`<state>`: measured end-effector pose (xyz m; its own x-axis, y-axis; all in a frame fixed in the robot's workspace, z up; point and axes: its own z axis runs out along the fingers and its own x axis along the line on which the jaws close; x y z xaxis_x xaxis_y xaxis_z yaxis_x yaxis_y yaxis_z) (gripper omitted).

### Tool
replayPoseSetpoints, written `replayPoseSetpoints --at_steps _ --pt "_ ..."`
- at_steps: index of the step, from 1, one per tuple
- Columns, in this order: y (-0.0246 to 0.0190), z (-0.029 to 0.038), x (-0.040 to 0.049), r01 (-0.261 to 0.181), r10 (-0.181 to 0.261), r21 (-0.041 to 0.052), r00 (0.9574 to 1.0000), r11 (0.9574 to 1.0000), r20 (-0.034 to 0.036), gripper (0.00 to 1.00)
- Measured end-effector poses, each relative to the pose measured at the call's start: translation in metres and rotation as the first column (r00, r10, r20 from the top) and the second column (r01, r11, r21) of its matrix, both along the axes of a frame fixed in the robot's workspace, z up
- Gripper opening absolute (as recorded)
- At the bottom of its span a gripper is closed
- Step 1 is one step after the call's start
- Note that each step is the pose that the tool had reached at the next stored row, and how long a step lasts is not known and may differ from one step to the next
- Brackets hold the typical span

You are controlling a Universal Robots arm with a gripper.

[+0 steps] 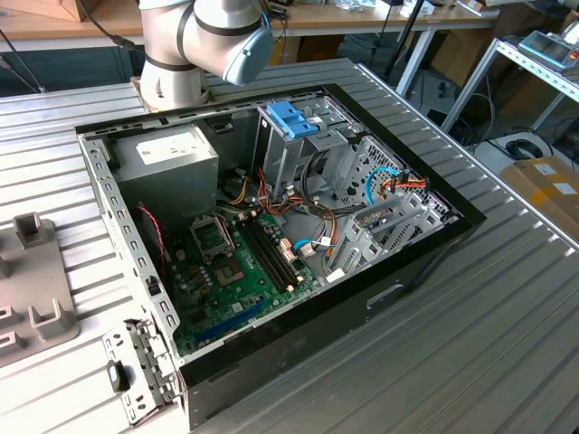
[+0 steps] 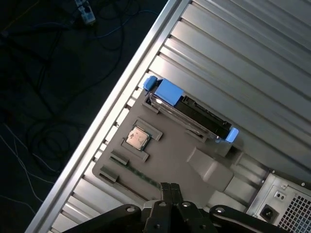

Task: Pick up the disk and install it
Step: 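Pick up the disk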

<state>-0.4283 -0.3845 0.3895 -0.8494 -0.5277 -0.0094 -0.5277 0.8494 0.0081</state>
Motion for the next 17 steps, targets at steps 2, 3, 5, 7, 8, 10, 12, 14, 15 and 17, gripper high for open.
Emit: replayPoseSetpoints --at_steps 2,3,5,7,8,10,12,14,15,17 --pt "0.0000 0.0000 0.0000 -0.013 0.013 -0.0016 0.9999 0.9999 0.0000 0.10" --pt "0.0000 0.0000 0.0000 -0.018 0.018 -0.0024 0.9998 0.9998 -0.0001 0.10" --pt "0.0000 0.0000 0.0000 -0.030 0.030 -0.0037 0.9996 0.9995 0.0000 0.10" --pt "0.0000 0.0000 0.0000 -0.040 0.040 -0.0048 0.9992 0.9992 -0.0002 0.10" --pt "0.0000 0.0000 0.0000 -0.046 0.046 -0.0052 0.9989 0.9989 -0.0001 0.10" --pt "0.0000 0.0000 0.0000 -0.054 0.054 -0.0059 0.9986 0.9985 -0.0002 0.10" --pt "0.0000 0.0000 0.0000 -0.064 0.064 -0.0069 0.9980 0.9980 -0.0002 0.10" --pt "0.0000 0.0000 0.0000 -0.071 0.071 -0.0075 0.9975 0.9974 -0.0003 0.10" --pt "0.0000 0.0000 0.0000 -0.077 0.077 -0.0078 0.9970 0.9970 -0.0003 0.10" --pt "0.0000 0.0000 0.0000 -0.086 0.086 -0.0082 0.9963 0.9963 -0.0003 0.10"
